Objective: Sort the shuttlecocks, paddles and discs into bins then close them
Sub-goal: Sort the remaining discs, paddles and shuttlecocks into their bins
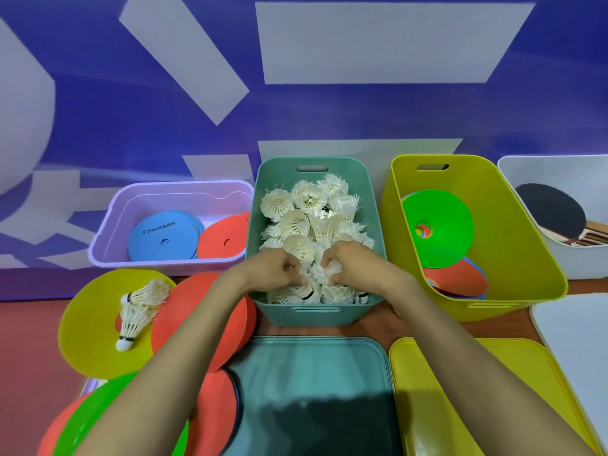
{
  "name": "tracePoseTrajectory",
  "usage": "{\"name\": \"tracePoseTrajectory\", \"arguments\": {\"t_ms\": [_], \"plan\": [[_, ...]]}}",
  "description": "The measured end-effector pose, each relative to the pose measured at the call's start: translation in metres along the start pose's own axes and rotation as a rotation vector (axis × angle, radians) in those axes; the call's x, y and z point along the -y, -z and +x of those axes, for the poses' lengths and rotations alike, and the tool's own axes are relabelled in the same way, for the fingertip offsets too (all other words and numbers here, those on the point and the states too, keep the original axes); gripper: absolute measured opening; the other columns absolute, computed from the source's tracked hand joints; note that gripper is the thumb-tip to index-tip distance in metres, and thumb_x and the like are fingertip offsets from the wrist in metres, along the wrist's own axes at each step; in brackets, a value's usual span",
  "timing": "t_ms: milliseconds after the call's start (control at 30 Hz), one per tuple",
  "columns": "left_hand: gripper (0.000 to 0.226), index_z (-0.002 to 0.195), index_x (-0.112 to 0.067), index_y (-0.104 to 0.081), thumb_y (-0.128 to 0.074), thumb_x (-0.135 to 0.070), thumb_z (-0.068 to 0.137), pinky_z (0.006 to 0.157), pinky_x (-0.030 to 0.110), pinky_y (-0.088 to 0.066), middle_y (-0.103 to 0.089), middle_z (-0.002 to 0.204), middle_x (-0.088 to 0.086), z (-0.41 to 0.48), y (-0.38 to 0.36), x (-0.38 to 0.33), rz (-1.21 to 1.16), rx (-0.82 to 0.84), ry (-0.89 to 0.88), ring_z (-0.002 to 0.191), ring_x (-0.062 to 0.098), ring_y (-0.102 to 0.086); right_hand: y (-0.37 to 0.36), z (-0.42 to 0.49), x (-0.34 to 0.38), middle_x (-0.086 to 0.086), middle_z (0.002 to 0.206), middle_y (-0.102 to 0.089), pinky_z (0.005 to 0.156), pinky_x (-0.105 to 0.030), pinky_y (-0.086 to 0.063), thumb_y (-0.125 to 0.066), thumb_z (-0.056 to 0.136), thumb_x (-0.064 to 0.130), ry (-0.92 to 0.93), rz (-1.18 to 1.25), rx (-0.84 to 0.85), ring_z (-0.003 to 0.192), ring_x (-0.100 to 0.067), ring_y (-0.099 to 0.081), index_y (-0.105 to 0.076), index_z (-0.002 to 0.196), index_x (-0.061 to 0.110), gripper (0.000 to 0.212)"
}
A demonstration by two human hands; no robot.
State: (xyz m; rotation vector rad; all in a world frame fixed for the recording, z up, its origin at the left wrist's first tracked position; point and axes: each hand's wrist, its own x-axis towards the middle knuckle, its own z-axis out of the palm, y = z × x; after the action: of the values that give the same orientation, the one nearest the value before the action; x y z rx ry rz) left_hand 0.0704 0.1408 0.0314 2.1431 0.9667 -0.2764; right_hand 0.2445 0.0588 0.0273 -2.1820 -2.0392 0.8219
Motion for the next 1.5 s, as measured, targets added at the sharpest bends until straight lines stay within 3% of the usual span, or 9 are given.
{"name": "tracePoseTrajectory", "arguments": {"t_ms": [133, 367, 500, 600, 733, 900, 1067, 1333, 1500], "plan": [[0.044, 0.053, -0.016, -0.039, -0.069, -0.026, 0.084, 0.049, 0.022, -0.031, -0.041, 0.05, -0.003, -0.007, 0.001, -0.002, -0.014, -0.015, 0.061, 0.048, 0.009, -0.039, 0.008, -0.006, -0.006, -0.001, 0.121, -0.053, 0.095, -0.034, -0.042, -0.069, 0.082, 0.033, 0.002, 0.107, -0.033, 0.109, -0.018, -0.051, -0.062, 0.11, 0.024, 0.029], [0.048, 0.052, -0.013, -0.034, -0.077, -0.015, 0.073, 0.05, 0.03, -0.031, -0.036, 0.054, 0.002, -0.007, -0.017, -0.009, 0.115, -0.033, 0.199, 0.056, 0.017, -0.035, 0.001, -0.004, 0.004, -0.001, 0.097, -0.055, 0.073, -0.025, -0.039, -0.061, 0.088, 0.014, -0.024, 0.09, -0.124, 0.088, -0.018, -0.055, -0.067, 0.092, 0.012, 0.008], [0.033, 0.066, 0.001, -0.055, -0.08, -0.021, 0.07, 0.07, 0.041, -0.046, -0.061, 0.082, 0.024, -0.015, -0.017, -0.015, 0.14, -0.127, 0.249, 0.084, 0.036, -0.059, -0.001, -0.004, 0.009, -0.002, 0.099, -0.056, 0.082, -0.032, -0.046, -0.061, 0.088, 0.019, -0.024, 0.078, -0.125, 0.094, -0.022, -0.058, -0.064, 0.1, 0.018, 0.013], [0.039, 0.083, -0.005, -0.06, -0.084, -0.031, 0.066, 0.066, 0.033, -0.042, -0.059, 0.086, 0.012, -0.022, -0.015, -0.007, 0.051, -0.201, 0.23, 0.082, 0.026, -0.055, 0.002, -0.008, 0.008, -0.003, 0.115, -0.055, 0.091, -0.033, -0.043, -0.065, 0.085, 0.022, -0.011, 0.08, -0.131, 0.106, -0.021, -0.053, -0.063, 0.104, 0.02, 0.019], [0.068, 0.123, -0.012, -0.052, -0.084, -0.026, 0.066, 0.079, 0.026, -0.041, -0.058, 0.119, 0.005, -0.034, -0.016, 0.001, -0.116, -0.412, 0.107, 0.103, 0.021, -0.055, 0.005, -0.014, 0.015, -0.003, 0.125, -0.052, 0.1, -0.035, -0.038, -0.067, 0.084, 0.024, 0.033, 0.096, -0.221, 0.118, -0.02, -0.047, -0.059, 0.111, 0.021, 0.028], [0.054, 0.125, -0.012, -0.053, -0.075, -0.016, 0.076, 0.097, 0.031, -0.041, -0.054, 0.124, 0.003, -0.058, -0.018, 0.02, -0.275, -0.76, -0.079, 0.116, 0.02, -0.049, 0.004, -0.02, 0.053, 0.001, 0.132, -0.047, 0.104, -0.034, -0.036, -0.06, 0.089, 0.025, 0.176, 0.124, -0.385, 0.124, -0.018, -0.042, -0.05, 0.127, 0.02, 0.039], [0.045, 0.121, -0.008, -0.054, -0.071, -0.012, 0.079, 0.097, 0.033, -0.04, -0.053, 0.123, 0.006, -0.09, -0.008, 0.074, -0.251, -1.002, -0.068, 0.116, 0.02, -0.048, -0.003, -0.009, 0.118, -0.001, 0.133, -0.047, 0.103, -0.029, -0.035, -0.058, 0.09, 0.019, 0.341, 0.154, -0.477, 0.124, -0.017, -0.041, -0.048, 0.131, 0.017, 0.042], [0.047, 0.122, -0.006, -0.055, -0.071, -0.011, 0.079, 0.096, 0.032, -0.033, -0.054, 0.125, 0.015, -0.138, 0.006, 0.187, -0.244, -0.987, 0.305, 0.119, 0.03, -0.047, -0.054, 0.052, 0.205, -0.007, 0.131, -0.048, 0.106, -0.033, -0.033, -0.058, 0.088, 0.015, 0.452, 0.106, -0.316, 0.123, -0.024, -0.043, -0.048, 0.132, 0.01, 0.045], [0.065, 0.133, -0.008, -0.046, -0.075, -0.014, 0.075, 0.095, 0.029, -0.033, -0.046, 0.136, 0.012, -0.138, -0.001, 0.232, -0.279, -0.785, 0.415, 0.126, 0.026, -0.042, -0.095, 0.094, 0.233, -0.011, 0.131, -0.047, 0.101, -0.033, -0.034, -0.056, 0.089, 0.018, 0.368, 0.065, -0.109, 0.123, -0.026, -0.042, -0.043, 0.134, 0.011, 0.047]]}}
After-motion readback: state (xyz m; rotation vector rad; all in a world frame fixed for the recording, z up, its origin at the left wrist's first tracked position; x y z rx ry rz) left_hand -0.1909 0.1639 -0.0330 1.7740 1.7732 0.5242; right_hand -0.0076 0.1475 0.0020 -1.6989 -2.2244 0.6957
